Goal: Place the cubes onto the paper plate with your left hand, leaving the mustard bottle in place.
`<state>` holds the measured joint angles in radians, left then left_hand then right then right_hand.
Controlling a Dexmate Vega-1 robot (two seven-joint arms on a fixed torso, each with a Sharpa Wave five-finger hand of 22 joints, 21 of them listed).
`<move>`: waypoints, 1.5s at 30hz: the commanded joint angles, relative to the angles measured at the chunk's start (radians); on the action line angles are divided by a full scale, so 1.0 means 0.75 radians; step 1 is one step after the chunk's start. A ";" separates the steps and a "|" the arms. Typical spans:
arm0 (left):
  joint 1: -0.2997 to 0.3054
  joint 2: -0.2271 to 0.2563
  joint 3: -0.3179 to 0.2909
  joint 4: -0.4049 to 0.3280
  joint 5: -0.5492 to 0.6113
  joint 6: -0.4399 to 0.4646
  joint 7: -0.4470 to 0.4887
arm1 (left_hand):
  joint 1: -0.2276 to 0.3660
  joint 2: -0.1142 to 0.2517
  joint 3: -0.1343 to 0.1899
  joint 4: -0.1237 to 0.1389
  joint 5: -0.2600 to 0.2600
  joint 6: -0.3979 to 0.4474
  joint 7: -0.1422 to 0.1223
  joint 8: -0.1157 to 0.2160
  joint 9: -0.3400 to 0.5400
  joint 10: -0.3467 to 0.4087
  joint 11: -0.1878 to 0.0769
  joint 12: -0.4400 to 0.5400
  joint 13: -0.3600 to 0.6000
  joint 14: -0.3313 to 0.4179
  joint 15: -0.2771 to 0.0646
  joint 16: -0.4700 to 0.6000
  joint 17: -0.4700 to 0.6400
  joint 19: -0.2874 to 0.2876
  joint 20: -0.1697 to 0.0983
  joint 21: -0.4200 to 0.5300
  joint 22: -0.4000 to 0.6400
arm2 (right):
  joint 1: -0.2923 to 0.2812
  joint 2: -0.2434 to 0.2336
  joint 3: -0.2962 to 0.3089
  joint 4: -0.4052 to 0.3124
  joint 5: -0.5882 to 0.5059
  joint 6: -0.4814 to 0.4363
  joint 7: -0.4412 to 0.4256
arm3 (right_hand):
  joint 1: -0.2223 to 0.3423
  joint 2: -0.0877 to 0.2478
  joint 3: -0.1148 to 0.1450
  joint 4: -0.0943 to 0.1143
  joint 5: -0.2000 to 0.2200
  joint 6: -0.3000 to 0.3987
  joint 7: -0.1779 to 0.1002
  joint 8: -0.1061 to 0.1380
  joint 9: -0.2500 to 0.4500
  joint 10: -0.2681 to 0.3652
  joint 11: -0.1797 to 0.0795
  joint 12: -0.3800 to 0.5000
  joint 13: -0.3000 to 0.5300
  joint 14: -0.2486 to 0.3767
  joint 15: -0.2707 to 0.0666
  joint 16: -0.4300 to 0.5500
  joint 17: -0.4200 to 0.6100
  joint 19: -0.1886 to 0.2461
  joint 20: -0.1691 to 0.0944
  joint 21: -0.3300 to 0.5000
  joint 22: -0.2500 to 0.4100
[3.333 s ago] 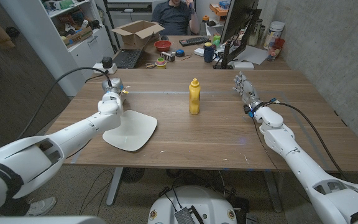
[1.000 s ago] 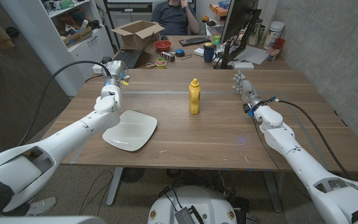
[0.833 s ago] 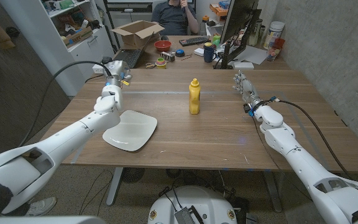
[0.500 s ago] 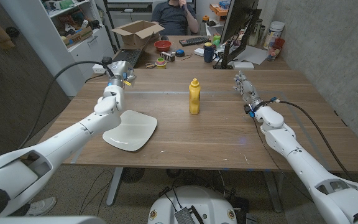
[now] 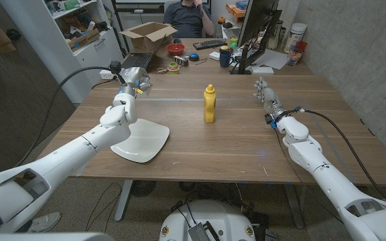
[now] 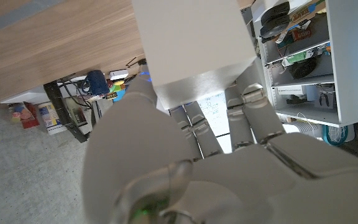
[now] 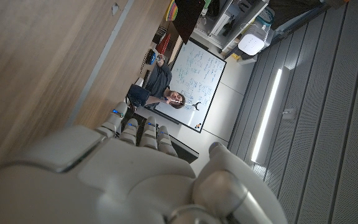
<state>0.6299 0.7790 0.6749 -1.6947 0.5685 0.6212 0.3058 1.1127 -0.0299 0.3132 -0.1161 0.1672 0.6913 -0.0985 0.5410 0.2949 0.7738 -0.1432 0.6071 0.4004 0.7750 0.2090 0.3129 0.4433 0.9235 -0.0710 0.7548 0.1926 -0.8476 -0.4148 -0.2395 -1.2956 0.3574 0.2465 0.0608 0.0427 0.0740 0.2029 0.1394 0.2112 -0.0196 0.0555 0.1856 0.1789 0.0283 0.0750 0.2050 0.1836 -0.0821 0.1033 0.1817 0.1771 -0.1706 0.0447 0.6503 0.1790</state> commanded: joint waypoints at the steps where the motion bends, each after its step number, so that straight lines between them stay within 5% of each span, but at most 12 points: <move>1: 0.066 0.038 -0.028 -0.111 0.008 -0.008 -0.055 | 0.207 0.195 0.050 -0.035 0.014 0.005 -0.006 0.012 0.006 0.008 0.000 0.011 0.006 0.436 -0.582 -0.002 0.005 0.037 -0.170 0.010 0.002 | -0.060 -0.032 0.008 -0.086 0.007 -0.010 -0.040 | -0.003 0.014 -0.007 0.004 0.006 0.005 0.000 0.006 0.005 -0.001 0.007 0.006 0.002 0.003 0.001 0.006 0.004 -0.029 0.000 -0.004 0.006; 45: 0.309 0.165 -0.120 -0.452 0.026 -0.016 -0.255 | 0.215 0.197 0.053 -0.033 0.015 0.023 -0.005 0.020 0.008 0.005 -0.006 0.023 -0.002 0.436 -0.584 -0.032 0.021 0.023 -0.170 0.036 0.001 | -0.199 -0.089 0.021 -0.248 0.038 0.015 -0.108 | -0.001 0.015 -0.013 0.004 0.007 0.006 0.003 0.007 0.005 0.002 0.005 0.007 0.002 0.004 0.000 0.006 0.004 -0.024 0.001 -0.019 0.006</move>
<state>0.8261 0.8723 0.6019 -1.9707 0.5898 0.6065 0.1735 1.1127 -0.0299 0.3159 -0.1134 0.1709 0.7006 -0.1000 0.5488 0.2997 0.7702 -0.1431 0.6185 0.3960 0.7751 0.2090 0.2914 0.4571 0.9235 -0.0710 0.7744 0.1888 -0.9671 -0.4725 -0.2280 -1.4506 0.3785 0.2521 -0.0088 0.0427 0.0740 0.1961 0.1408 0.2113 -0.0197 0.0555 0.1856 0.1789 0.0283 0.0750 0.2050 0.1836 -0.0821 0.1033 0.1817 0.1771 -0.1706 0.0447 0.6425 0.1790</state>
